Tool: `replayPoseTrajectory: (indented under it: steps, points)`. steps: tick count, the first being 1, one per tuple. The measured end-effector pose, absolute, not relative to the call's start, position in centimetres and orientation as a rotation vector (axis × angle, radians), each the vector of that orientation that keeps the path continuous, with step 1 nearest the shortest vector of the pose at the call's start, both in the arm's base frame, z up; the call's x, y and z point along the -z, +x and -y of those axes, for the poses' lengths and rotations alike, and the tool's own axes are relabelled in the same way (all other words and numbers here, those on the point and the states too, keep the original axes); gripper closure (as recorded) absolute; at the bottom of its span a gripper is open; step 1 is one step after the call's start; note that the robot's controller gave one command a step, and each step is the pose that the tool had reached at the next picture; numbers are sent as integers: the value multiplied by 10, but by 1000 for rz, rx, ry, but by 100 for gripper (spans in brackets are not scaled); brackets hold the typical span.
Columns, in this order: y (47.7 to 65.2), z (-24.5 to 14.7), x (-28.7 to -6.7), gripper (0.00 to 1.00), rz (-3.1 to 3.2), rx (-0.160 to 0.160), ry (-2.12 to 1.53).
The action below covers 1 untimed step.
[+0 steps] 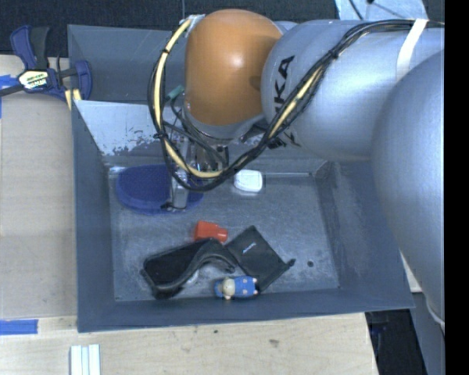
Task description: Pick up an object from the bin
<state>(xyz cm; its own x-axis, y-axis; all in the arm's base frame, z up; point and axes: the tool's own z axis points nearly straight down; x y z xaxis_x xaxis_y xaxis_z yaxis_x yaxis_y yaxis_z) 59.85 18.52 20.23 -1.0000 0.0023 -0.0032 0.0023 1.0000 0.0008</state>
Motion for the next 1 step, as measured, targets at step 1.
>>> replayPoseTrajectory:
  steps: [1]
  points:
    - [590, -147, -85, 0, -3136, 1, -188]
